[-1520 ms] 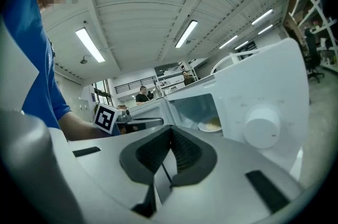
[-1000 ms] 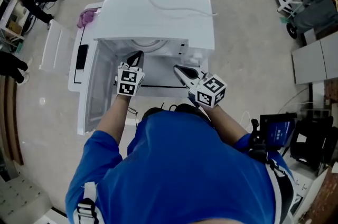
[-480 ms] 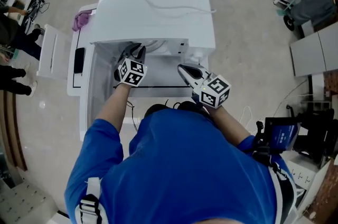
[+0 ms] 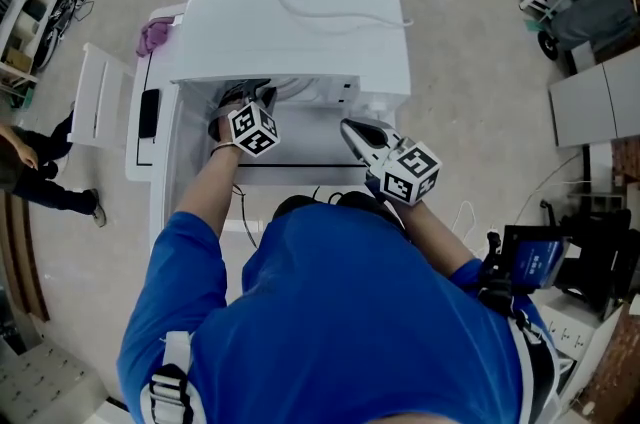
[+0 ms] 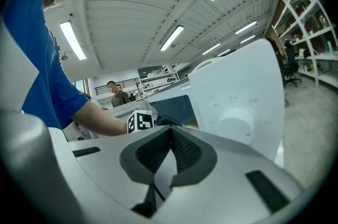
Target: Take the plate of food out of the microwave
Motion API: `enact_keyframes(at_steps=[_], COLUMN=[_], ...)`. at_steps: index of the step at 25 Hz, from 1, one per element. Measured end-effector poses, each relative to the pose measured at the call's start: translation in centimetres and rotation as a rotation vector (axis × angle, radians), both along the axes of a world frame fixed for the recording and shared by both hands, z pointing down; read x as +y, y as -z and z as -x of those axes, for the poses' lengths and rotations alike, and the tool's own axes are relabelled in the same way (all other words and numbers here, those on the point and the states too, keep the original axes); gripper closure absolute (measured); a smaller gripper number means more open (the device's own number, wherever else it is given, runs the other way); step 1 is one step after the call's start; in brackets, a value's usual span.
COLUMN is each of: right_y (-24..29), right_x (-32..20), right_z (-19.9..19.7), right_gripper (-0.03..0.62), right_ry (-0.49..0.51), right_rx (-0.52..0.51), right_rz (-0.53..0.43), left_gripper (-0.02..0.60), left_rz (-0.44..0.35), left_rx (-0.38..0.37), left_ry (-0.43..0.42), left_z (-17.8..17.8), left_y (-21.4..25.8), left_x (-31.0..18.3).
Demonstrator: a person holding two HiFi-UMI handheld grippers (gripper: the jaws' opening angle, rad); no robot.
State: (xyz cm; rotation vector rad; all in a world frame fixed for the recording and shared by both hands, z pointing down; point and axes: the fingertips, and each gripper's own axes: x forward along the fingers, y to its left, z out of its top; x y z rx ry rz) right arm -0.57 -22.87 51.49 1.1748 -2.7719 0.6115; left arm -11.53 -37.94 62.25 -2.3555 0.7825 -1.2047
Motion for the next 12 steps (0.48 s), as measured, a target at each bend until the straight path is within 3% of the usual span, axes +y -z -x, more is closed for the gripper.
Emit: enact_keyframes(at_steps=[12], right_y=[0.41], right_x=[-0.57], right_z=[-0.62], right_gripper=[0.602], right_ry=[-0.013], right_rx=[-0.004], right_rz=[-0.009], left_gripper=[0.505], left_rz=[-0.03], left_rx=[-0.122], left_ry=[-0.1], left_z=[-0.91], left_y=[-0.81], left_x=[-0.72])
